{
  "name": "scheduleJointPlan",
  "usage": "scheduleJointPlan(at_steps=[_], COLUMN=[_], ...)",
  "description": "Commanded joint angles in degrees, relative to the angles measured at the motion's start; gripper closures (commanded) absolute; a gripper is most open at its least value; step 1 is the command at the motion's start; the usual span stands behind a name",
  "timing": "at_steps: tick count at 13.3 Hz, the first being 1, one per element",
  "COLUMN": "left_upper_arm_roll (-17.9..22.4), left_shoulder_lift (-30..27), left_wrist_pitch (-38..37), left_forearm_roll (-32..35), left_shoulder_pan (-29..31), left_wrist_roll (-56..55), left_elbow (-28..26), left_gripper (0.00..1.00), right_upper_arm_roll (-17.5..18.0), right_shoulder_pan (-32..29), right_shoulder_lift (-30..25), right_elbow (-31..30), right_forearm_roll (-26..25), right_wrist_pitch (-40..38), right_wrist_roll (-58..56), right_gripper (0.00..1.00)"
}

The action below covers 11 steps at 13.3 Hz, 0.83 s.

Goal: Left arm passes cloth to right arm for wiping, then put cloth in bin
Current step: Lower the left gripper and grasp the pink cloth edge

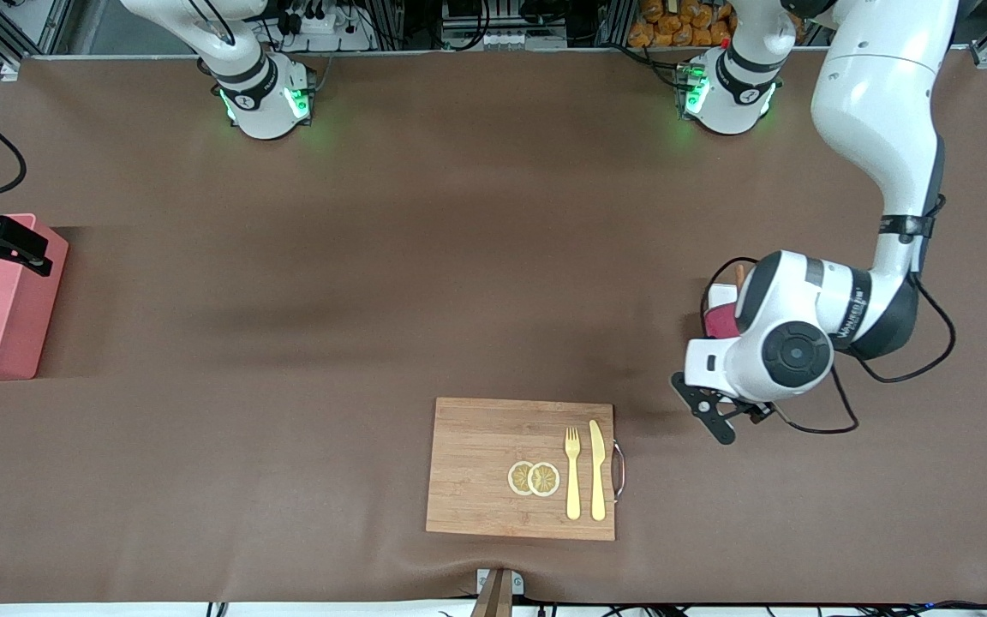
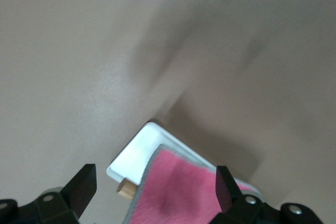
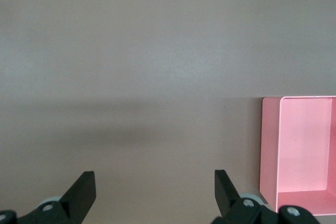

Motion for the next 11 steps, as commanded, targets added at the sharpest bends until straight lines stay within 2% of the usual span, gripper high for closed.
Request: scheduleJointPlan(at_steps=[1,11], left_upper_arm_roll=[-0.32,0.12], left_shoulder_lift=[0.95,0.69], left_wrist_pitch=[-2.44,-10.35], left_forearm_roll=[1.11,2.07], left_shoulder_pan=[0.59,1.12], left_wrist_roll=[1.96,6.18], left_elbow=[1.53,0.12], left_gripper=[0.00,0.00], right_upper_arm_roll=[0.50,0.50], right_shoulder_pan=[-0.50,-0.41], right_shoulder_lift=[0.14,0.49], right_elbow=[0.34,-1.15], right_forearm_roll=[-0.71,0.88], right_wrist_pitch=[-0.52,-2.46], right_wrist_roll=[0.50,2.97], right_gripper=[0.00,0.00])
